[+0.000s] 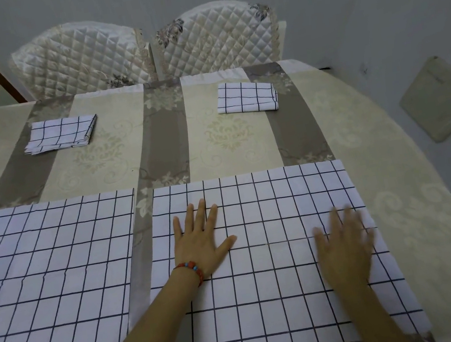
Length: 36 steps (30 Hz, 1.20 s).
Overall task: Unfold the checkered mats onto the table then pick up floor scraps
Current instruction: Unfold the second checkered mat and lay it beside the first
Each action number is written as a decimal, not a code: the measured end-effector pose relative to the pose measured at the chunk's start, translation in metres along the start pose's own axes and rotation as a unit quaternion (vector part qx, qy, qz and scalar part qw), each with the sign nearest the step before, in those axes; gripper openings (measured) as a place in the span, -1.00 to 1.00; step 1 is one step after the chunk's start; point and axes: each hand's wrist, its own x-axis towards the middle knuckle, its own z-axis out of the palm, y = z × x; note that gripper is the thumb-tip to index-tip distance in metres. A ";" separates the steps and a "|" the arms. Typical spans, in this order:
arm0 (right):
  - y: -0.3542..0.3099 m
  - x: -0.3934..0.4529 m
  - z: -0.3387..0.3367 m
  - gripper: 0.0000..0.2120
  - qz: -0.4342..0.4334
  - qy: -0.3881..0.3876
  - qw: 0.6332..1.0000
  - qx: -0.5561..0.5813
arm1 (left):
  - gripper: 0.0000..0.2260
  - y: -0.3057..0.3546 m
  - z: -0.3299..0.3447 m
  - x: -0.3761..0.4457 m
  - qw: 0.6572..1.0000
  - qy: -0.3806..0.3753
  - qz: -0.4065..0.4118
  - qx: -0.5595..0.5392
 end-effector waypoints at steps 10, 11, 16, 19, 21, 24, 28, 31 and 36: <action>-0.009 -0.065 0.020 -0.41 -0.062 -0.082 0.995 0.004 | -0.27 0.000 -0.003 0.000 1.000 -0.018 -0.002 0.002; -0.004 -0.068 0.018 -0.40 -0.057 -0.084 0.995 -0.007 | -0.26 0.001 -0.004 0.000 1.000 -0.026 -0.009 -0.002; -0.006 -0.070 0.013 -0.40 -0.044 -0.095 0.994 -0.016 | -0.36 0.055 -0.007 0.000 1.000 0.008 0.004 -0.029; -0.005 -0.070 0.013 -0.30 -0.050 -0.090 0.994 -0.026 | -0.46 0.095 0.008 -0.021 0.994 -0.026 0.108 -0.021; -0.005 -0.071 0.013 -0.29 -0.050 -0.094 0.994 -0.023 | -0.45 0.090 0.013 -0.035 0.995 -0.029 0.097 -0.007; -0.006 -0.070 0.012 -0.28 -0.052 -0.092 0.994 -0.007 | -0.42 0.056 0.008 -0.060 0.998 0.005 0.054 0.031; -0.007 -0.070 0.009 -0.28 -0.048 -0.116 0.992 -0.033 | -0.39 0.015 0.005 -0.086 0.999 0.019 -0.007 0.026; -0.033 -0.061 0.006 -0.30 -0.033 -0.089 0.995 -0.015 | -0.39 0.013 0.005 -0.088 0.999 0.008 -0.014 0.034; -0.097 -0.013 0.030 -0.47 -0.357 -0.175 0.917 0.012 | -0.38 0.013 0.009 -0.088 0.999 0.025 -0.016 0.038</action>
